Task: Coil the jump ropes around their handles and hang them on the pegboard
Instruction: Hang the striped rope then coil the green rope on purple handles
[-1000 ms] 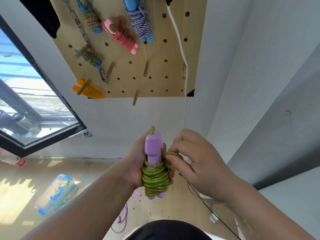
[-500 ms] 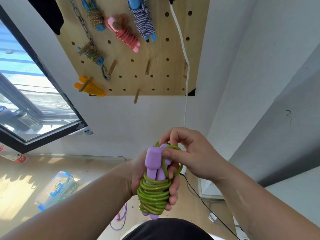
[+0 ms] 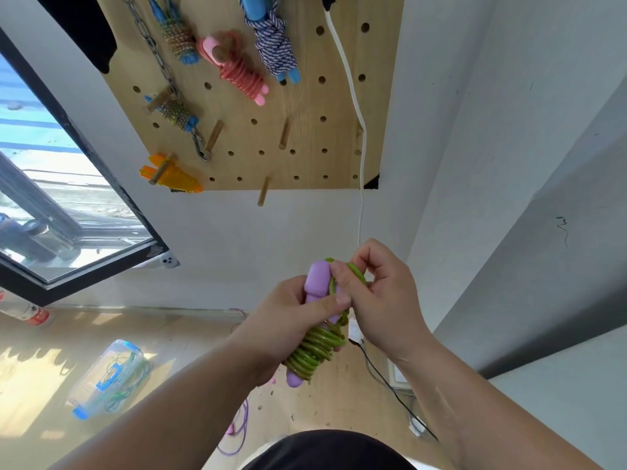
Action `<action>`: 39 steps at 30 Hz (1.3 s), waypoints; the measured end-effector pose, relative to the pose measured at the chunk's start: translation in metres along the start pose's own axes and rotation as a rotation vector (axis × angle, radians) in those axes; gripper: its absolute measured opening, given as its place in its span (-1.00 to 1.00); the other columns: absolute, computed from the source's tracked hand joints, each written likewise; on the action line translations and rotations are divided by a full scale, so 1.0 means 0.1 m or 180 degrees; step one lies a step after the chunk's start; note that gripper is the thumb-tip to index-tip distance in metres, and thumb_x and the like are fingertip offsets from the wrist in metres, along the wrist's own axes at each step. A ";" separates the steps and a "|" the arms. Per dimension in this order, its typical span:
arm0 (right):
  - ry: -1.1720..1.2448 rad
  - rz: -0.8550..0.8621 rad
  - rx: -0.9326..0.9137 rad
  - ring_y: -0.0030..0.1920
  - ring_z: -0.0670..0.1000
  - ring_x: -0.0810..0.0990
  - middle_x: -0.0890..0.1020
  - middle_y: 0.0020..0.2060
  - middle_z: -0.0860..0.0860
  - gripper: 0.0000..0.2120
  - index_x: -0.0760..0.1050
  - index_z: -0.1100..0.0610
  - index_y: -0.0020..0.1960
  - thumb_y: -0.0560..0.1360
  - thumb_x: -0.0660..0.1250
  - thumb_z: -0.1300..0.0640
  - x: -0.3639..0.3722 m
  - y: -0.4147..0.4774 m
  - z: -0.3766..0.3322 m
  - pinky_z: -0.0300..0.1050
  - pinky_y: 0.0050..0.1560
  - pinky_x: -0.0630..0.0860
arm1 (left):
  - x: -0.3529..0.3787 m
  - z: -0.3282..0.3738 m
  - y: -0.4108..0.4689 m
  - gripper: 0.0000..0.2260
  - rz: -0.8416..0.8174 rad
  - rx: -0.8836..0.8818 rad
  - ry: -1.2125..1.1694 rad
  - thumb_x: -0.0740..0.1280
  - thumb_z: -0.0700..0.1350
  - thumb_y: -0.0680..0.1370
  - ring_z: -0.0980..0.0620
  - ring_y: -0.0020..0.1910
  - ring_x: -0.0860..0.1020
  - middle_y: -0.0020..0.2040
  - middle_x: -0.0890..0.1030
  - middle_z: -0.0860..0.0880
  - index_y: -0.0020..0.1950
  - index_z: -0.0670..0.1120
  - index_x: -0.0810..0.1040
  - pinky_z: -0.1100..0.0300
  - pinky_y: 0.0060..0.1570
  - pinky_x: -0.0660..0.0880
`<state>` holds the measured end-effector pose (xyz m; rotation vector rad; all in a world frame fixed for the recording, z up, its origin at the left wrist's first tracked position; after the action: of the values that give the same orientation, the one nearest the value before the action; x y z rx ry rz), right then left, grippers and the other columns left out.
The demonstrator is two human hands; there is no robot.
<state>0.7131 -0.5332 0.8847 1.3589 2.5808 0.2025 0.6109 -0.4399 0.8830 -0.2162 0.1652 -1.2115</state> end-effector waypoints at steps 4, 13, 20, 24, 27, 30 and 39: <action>0.0404 -0.0150 0.0652 -0.28 0.06 0.44 0.48 -0.33 0.11 -0.78 0.42 0.07 -0.20 0.46 0.47 0.08 -0.02 0.02 0.11 0.02 -0.25 0.45 | -0.11 0.01 0.00 -0.73 0.0325 0.0362 0.0496 0.51 0.02 0.36 0.09 -0.23 0.67 -0.21 0.71 0.08 0.00 0.00 0.59 0.10 -0.22 0.60; 0.1714 -0.1059 0.1957 -0.24 0.05 0.57 0.63 -0.17 0.09 -0.92 0.59 0.10 -0.08 0.45 0.41 0.12 0.05 0.03 0.00 -0.10 -0.22 0.55 | -0.20 0.07 0.03 -0.75 0.0338 0.0754 0.0475 0.48 0.06 0.34 0.01 -0.27 0.62 -0.23 0.66 -0.04 -0.03 0.03 0.63 0.12 -0.24 0.55; 0.1558 -0.1004 0.1784 -0.26 0.01 0.57 0.62 -0.17 0.05 -0.88 0.58 0.08 -0.10 0.60 0.32 0.21 0.07 0.06 0.04 -0.11 -0.26 0.55 | -0.29 0.05 0.09 -0.83 0.0287 0.0730 0.0337 0.43 0.06 0.38 0.01 -0.26 0.61 -0.21 0.65 -0.02 -0.07 0.06 0.64 0.11 -0.25 0.54; 0.0286 -0.0493 0.0406 -0.21 -0.03 0.62 0.68 -0.25 -0.05 -0.90 0.67 0.06 -0.17 0.53 0.45 0.18 -0.06 0.11 -0.03 -0.17 -0.17 0.56 | -0.34 -0.01 0.11 -0.80 0.0281 0.0672 0.0168 0.48 0.04 0.36 0.01 -0.25 0.62 -0.20 0.65 -0.03 -0.06 0.04 0.64 0.11 -0.26 0.54; -0.0389 -0.0675 -0.0404 -0.19 -0.02 0.61 0.65 -0.27 -0.10 -0.87 0.67 -0.02 -0.19 0.50 0.48 0.17 -0.12 0.12 -0.09 -0.27 -0.19 0.48 | -0.36 -0.03 0.10 -0.80 0.0203 0.0714 0.0254 0.49 -0.06 0.41 -0.01 -0.26 0.63 -0.21 0.66 -0.05 -0.02 -0.07 0.61 0.10 -0.26 0.55; -0.0692 -0.0970 -0.0909 -0.23 0.02 0.59 0.63 -0.30 -0.11 -0.93 0.67 -0.01 -0.16 0.50 0.44 0.05 -0.14 0.13 -0.16 -0.18 -0.26 0.47 | -0.35 -0.02 0.09 -0.83 0.0104 0.0766 0.0317 0.44 -0.21 0.45 -0.02 -0.24 0.63 -0.20 0.65 -0.07 0.02 -0.18 0.58 0.11 -0.24 0.55; -0.1324 -0.1053 -0.1222 -0.31 -0.03 0.52 0.55 -0.39 -0.11 -0.67 0.58 0.07 -0.27 0.49 0.39 -0.17 -0.06 0.11 -0.11 -0.01 -0.31 0.44 | -0.25 -0.08 0.14 -0.88 0.0014 0.0690 -0.0063 0.46 -0.20 0.39 -0.11 -0.30 0.59 -0.26 0.61 -0.21 -0.12 -0.08 0.59 0.03 -0.22 0.54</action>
<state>0.7220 -0.5321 0.8981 0.7365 2.2227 0.3026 0.6134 -0.4127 0.8717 -0.0384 0.0165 -1.2125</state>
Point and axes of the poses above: each hand's wrist, its own y-axis towards the middle knuckle, its own x-axis out of the palm, z = x × y, the point moved 5 cm from there along y, towards the middle knuckle
